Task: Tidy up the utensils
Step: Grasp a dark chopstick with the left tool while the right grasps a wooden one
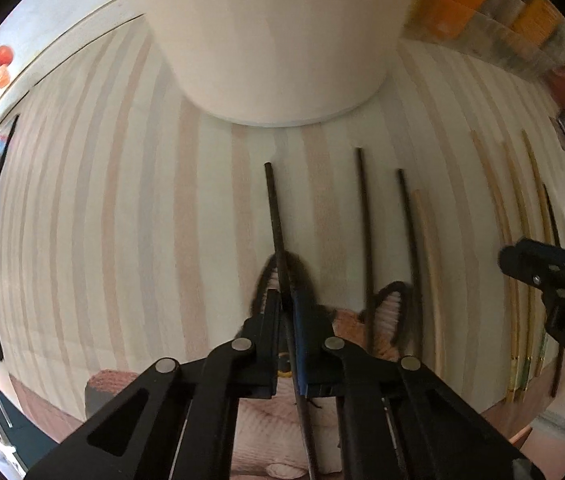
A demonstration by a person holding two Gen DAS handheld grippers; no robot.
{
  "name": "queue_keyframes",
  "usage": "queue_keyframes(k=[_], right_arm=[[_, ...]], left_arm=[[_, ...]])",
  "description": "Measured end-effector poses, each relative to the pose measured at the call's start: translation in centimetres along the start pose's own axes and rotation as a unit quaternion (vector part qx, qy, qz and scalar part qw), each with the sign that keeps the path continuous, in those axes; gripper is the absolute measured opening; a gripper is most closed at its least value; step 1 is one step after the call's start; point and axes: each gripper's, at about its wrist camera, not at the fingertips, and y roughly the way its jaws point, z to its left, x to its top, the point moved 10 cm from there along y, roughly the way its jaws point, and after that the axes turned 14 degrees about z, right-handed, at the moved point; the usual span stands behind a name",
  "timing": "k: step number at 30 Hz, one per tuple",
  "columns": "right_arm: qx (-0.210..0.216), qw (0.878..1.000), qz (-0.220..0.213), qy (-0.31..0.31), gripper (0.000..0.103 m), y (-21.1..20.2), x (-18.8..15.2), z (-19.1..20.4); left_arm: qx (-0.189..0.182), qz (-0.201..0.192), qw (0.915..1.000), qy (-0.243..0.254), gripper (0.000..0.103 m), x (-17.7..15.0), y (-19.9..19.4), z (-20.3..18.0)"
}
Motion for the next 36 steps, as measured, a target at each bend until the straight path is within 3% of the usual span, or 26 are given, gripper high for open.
queue_keyframes(k=[5, 8, 12, 18, 25, 30, 36], right_arm=[[-0.004, 1.000, 0.003, 0.003, 0.002, 0.7, -0.4, 1.9], [0.038, 0.999, 0.035, 0.016, 0.001, 2.2, -1.4, 2.6], [0.061, 0.997, 0.034, 0.014, 0.000, 1.8, -1.9, 3.4], [0.071, 0.997, 0.000, 0.042, 0.006, -0.5, -0.3, 2.0], [0.037, 0.998, 0.030, 0.031, 0.008, 1.4, 1.2, 1.3], [-0.004, 1.000, 0.020, 0.017, 0.007, 1.7, 1.5, 2.9], [-0.024, 0.999, 0.045, -0.001, 0.007, 2.9, 0.1, 4.3]], left_arm=[[-0.020, 0.007, 0.9979, -0.061, 0.004, -0.3, 0.3, 3.7], [-0.034, 0.015, 0.9954, -0.088, 0.004, -0.6, 0.3, 5.7], [-0.054, 0.024, 0.9921, -0.111, 0.004, -1.1, 0.3, 7.8], [-0.059, 0.023, 0.9918, -0.111, 0.004, -1.4, 0.2, 9.1], [-0.059, 0.016, 0.9951, -0.078, 0.004, -0.1, 0.8, 6.0], [-0.062, 0.010, 0.9967, -0.052, 0.004, 1.1, 0.7, 4.1], [-0.075, 0.024, 0.9961, -0.039, 0.007, 1.3, 1.0, 3.4]])
